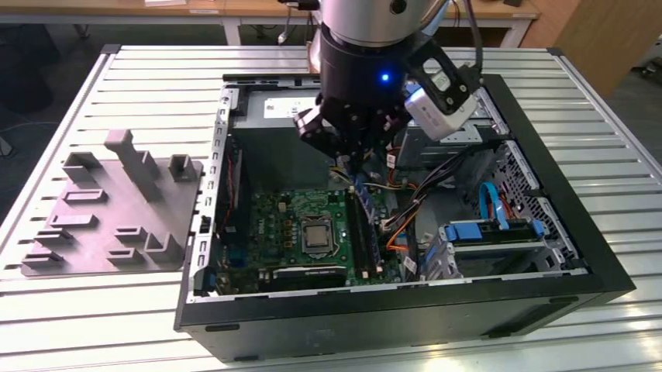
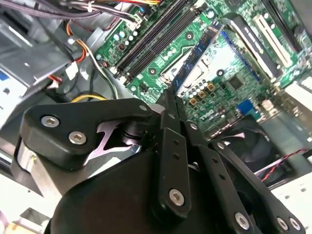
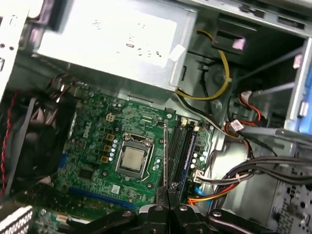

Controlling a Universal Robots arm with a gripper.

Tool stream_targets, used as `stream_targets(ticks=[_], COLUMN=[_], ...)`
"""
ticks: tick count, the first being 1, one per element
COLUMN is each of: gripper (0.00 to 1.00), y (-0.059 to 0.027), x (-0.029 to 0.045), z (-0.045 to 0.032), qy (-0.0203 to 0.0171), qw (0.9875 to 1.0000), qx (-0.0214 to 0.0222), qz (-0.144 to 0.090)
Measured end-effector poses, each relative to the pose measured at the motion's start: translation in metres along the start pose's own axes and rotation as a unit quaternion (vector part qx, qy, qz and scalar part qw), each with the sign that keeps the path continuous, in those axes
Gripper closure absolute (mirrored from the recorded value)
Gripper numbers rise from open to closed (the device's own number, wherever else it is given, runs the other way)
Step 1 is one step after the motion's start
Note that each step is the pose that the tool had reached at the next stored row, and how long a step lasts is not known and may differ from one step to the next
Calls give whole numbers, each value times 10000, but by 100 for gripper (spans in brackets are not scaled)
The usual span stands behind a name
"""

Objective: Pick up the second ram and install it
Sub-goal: 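Insert the second ram into the second slot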

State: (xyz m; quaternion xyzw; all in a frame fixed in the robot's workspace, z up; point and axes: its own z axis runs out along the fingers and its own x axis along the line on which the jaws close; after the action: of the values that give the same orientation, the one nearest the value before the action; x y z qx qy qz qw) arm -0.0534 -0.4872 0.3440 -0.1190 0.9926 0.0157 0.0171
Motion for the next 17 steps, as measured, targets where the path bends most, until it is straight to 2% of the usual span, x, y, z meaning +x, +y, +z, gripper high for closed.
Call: stream_targets(ticks=[3,6,9,13,17], gripper=[89,89,89,89,89], y=[0,0,0,-1,-1], x=[0,0,0,1,1], z=[4,8,12,16,16], qy=[-7,-15,-22,-31,-33], qw=[9996,9985,9967,9934,9933], qx=[10,21,31,43,34], qz=[269,545,813,1144,1152])
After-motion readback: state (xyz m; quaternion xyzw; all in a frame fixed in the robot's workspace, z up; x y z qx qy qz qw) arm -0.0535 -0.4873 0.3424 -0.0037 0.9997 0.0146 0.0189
